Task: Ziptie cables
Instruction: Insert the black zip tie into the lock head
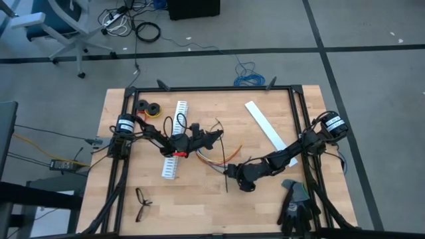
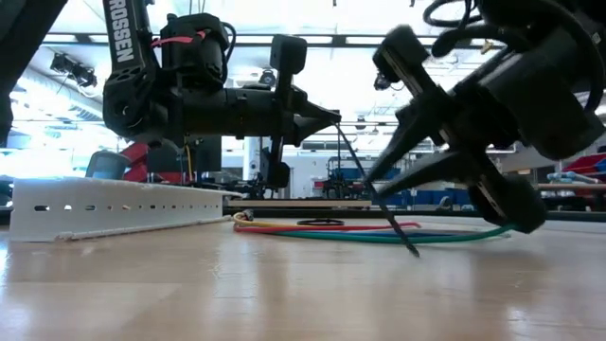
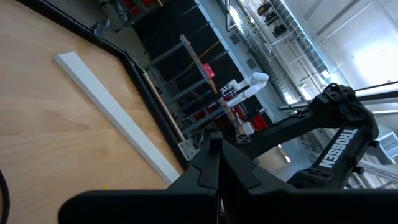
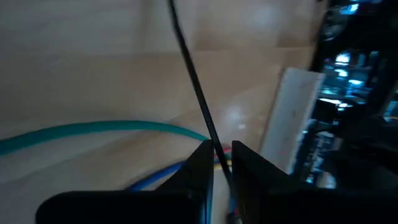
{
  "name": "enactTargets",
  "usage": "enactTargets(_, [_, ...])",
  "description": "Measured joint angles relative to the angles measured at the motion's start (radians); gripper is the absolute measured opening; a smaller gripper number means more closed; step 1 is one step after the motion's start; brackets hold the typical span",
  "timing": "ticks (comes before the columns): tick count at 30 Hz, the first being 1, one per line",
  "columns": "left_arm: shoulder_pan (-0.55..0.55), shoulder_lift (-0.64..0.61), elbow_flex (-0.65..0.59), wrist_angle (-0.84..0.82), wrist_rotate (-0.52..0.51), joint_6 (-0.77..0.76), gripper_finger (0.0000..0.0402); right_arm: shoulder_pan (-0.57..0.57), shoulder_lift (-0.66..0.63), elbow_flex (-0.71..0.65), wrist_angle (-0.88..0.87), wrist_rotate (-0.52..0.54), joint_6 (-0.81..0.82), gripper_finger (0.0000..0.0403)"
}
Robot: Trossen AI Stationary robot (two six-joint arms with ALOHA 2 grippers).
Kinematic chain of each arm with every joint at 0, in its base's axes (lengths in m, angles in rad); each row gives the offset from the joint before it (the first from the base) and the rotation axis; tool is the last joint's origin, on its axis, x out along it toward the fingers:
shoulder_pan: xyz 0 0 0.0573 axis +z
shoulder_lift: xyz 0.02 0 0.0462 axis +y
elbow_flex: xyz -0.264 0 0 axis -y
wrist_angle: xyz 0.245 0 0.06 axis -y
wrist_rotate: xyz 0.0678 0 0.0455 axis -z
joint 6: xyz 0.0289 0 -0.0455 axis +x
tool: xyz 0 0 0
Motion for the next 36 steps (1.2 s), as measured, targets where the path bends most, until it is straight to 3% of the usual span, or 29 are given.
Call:
enactTargets(7, [0.004, 0.0, 0.0, 0.003, -0.001, -0.026, 0.0007, 0.0, 0.0, 0.0, -0.085, -0.057, 0.037, 0.0062])
enactTargets(12, [0.005, 0.0, 0.0, 0.011, -0.017, -0.026, 0.0007, 0.013, 0.0, 0.0, -0.039, -0.111, 0.043, 0.0058])
enactTargets(21, [0.002, 0.0, 0.017, 0.017, -0.022, 0.007, 0.0007, 0.01, 0.0, 0.0, -0.032, -0.124, 0.148, 0.0009])
enactTargets(30, [-0.054, 0.0, 0.03, 0.007, -0.007, 0.386, 0.0003, -0.001, -0.031, -0.007, -0.017, -0.102, 0.749, 0.0])
enactTargets(36, [-0.146, 0.0, 0.013, 0.009, -0.134, 0.624, 0.0002, -0.049, -0.102, -0.076, 0.061, -0.121, 1.007, 0.0])
